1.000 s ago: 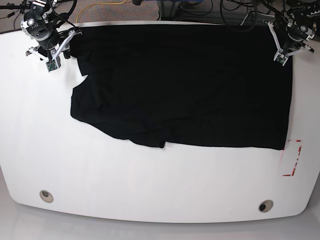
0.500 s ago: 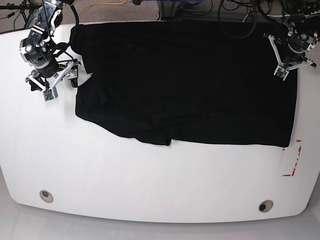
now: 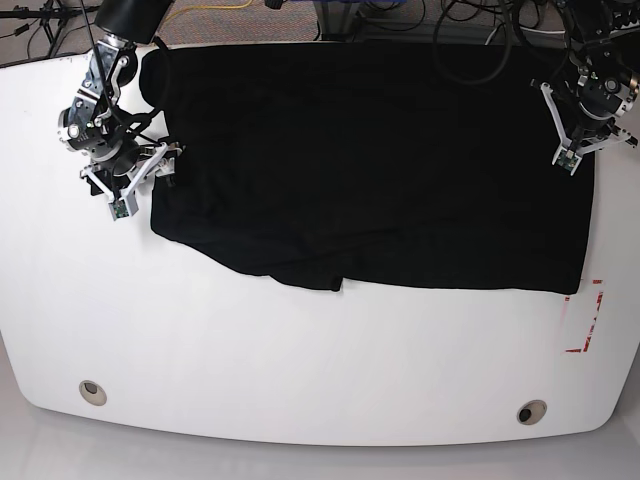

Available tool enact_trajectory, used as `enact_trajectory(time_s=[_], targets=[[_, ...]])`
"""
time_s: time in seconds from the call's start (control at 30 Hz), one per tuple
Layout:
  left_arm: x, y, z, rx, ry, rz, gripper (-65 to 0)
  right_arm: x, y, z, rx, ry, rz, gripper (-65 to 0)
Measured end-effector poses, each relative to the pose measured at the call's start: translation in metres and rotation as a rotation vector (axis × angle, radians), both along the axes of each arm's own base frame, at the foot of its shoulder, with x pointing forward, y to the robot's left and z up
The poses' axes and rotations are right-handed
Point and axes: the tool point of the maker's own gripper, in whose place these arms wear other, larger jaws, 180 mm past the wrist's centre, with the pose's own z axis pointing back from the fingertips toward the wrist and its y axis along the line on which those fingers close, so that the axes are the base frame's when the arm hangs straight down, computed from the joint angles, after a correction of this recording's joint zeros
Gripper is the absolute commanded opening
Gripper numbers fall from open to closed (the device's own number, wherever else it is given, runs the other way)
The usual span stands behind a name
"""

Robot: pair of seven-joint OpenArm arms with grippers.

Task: Fold the T-shirt properly
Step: 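Release the shirt edge and move the right gripper along the shirt side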

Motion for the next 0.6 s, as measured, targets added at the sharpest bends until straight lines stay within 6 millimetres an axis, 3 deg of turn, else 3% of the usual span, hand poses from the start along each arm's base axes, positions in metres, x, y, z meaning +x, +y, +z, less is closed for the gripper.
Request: enact_trajectory(time_s=[0.07, 0.17, 0.37, 0.43, 0.6], targets=[[0.002, 0.000, 0.001, 0.001, -0.006, -0.001, -51.0, 0.003, 0.000, -0.005, 0.019, 0.009, -0.009, -16.0], [0.003, 0.000, 0.002, 0.001, -0.009, -0.001, -51.0, 0.012, 0.001, -0.007, 0.045, -0.020, -0.017, -27.6], [0.002, 0.000, 0.002, 0.002, -0.007, -0.001, -51.0, 0.022, -0.003, -0.006, 0.076, -0.069, -0.033, -58.3], [0.003, 0.001, 0.002, 0.002, -0.009, -0.001, -51.0, 0.022, -0.007, -0.006, 0.061, -0.059, -0.025, -61.0], [0.003, 0.000, 0.002, 0.002, -0.010, -0.002, -51.0, 0.025, -0.004, -0.005, 0.002, -0.030, 0.076, -59.0]])
